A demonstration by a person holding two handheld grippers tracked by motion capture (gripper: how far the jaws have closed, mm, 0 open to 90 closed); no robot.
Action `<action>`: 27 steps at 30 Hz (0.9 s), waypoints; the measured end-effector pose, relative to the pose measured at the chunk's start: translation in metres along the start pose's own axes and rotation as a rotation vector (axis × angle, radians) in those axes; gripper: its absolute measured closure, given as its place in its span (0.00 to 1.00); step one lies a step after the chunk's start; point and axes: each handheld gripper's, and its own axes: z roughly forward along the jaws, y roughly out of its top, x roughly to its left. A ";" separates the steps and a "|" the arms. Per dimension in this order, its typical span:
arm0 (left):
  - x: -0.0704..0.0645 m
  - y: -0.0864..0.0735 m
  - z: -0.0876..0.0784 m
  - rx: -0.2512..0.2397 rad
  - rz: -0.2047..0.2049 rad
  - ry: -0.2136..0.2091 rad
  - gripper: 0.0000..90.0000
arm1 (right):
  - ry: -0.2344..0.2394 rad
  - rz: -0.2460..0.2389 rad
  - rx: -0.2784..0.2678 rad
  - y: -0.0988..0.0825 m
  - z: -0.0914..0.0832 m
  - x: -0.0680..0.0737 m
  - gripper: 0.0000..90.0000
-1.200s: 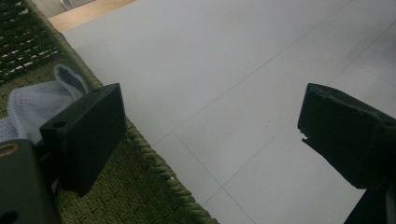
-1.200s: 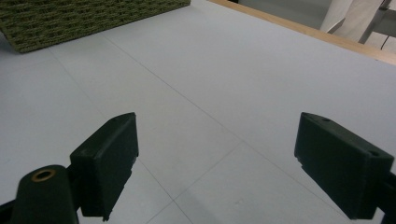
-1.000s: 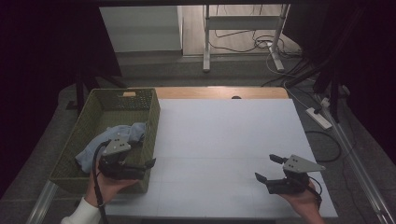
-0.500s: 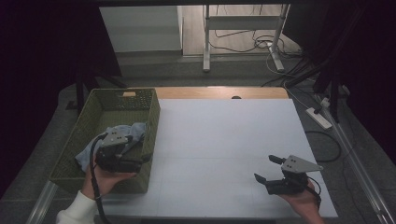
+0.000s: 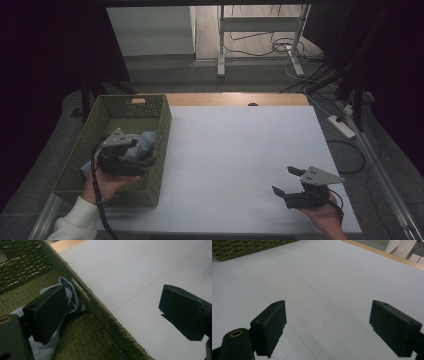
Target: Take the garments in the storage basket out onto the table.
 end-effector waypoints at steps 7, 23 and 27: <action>0.012 0.004 0.000 0.014 -0.009 0.020 0.10 | -0.001 -0.002 0.005 -0.001 0.000 0.000 0.16; 0.043 0.004 0.005 0.072 -0.030 0.067 0.11 | 0.000 0.001 0.018 -0.002 0.002 0.000 0.16; 0.050 0.004 0.006 0.086 -0.039 0.066 0.12 | 0.001 -0.003 0.024 -0.002 0.003 0.000 0.16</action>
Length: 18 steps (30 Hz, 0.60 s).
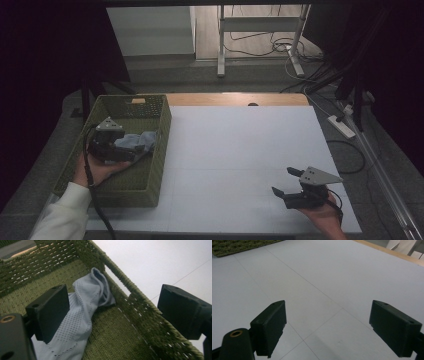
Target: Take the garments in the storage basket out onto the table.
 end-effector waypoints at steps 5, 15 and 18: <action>0.006 0.002 0.000 -0.002 -0.002 0.009 0.12 | 0.002 0.000 0.003 0.000 0.001 0.000 0.16; 0.012 0.006 0.005 0.012 0.005 0.027 0.13 | 0.000 0.000 0.005 -0.001 0.001 0.000 0.16; 0.015 0.009 0.006 0.018 0.011 0.031 0.13 | 0.000 0.001 0.007 -0.001 0.001 0.000 0.16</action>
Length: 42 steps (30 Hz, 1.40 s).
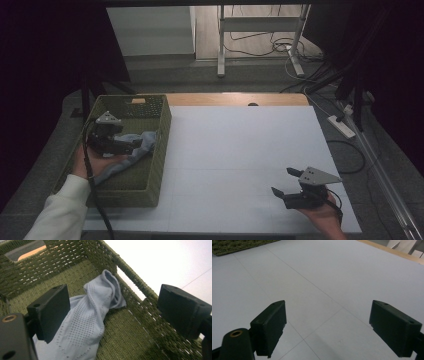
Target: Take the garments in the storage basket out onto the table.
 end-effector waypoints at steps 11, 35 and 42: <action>0.015 0.007 0.012 0.026 -0.014 0.009 0.13 | 0.002 -0.001 0.002 0.000 0.000 0.000 0.16; 0.045 -0.001 0.033 0.110 -0.078 0.027 0.11 | 0.002 -0.001 0.010 -0.001 0.001 0.000 0.16; 0.048 -0.006 0.039 0.127 -0.084 0.010 0.12 | 0.003 0.000 0.008 -0.002 0.001 0.000 0.16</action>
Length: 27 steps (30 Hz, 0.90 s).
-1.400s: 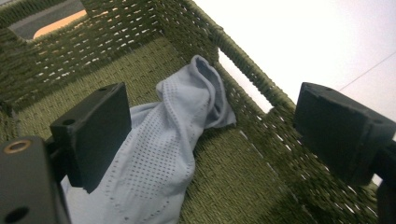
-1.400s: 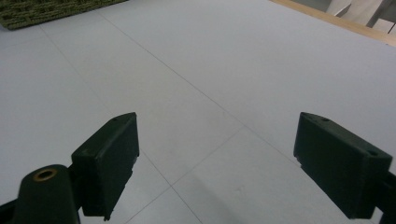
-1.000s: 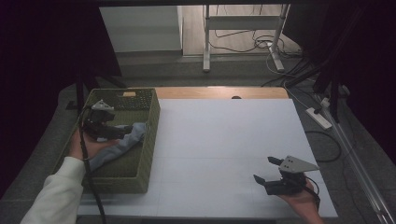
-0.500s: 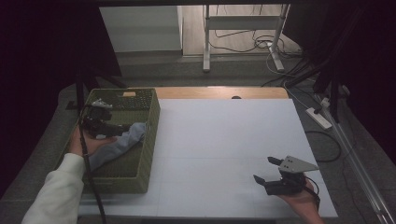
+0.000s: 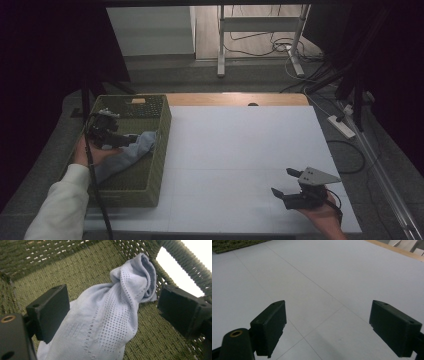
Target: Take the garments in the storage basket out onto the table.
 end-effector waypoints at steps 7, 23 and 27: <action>0.004 -0.004 0.006 0.027 -0.005 -0.001 0.12 | 0.001 0.001 0.003 0.000 0.001 0.000 0.16; 0.012 -0.013 0.027 0.108 -0.005 0.012 0.11 | 0.004 0.000 0.015 -0.001 0.002 0.000 0.16; 0.011 -0.013 0.034 0.130 0.005 -0.001 0.11 | 0.007 0.001 0.014 -0.001 0.002 0.000 0.16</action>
